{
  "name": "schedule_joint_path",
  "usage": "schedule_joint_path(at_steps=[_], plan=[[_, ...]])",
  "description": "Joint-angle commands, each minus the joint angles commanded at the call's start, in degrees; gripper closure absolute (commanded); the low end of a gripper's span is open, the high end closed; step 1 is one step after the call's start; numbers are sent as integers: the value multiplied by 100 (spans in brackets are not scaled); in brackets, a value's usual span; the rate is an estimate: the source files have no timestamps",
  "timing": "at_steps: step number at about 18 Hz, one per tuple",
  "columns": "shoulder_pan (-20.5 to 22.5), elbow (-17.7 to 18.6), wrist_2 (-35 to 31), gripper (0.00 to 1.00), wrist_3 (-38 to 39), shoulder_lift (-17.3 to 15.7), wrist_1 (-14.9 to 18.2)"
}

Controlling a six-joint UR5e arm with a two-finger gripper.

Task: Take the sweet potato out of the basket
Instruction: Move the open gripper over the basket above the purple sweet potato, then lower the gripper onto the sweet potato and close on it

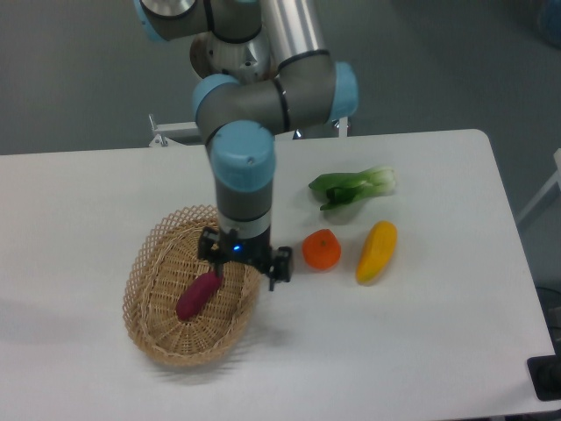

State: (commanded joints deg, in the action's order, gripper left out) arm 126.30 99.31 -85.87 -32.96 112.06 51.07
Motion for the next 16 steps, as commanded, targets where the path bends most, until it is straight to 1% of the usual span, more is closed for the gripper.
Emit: schedule_joint_path(at_steps=[3,8,11,13,16], plan=[[-176,18,-9,0,17,18,-27],[-360,193,-18,0,105,106,-97],[-492,255,-149,0,140,202,-377],[-528,255,-220,0,158,272,-448],[-537,246,-229,0,141,360,-466]])
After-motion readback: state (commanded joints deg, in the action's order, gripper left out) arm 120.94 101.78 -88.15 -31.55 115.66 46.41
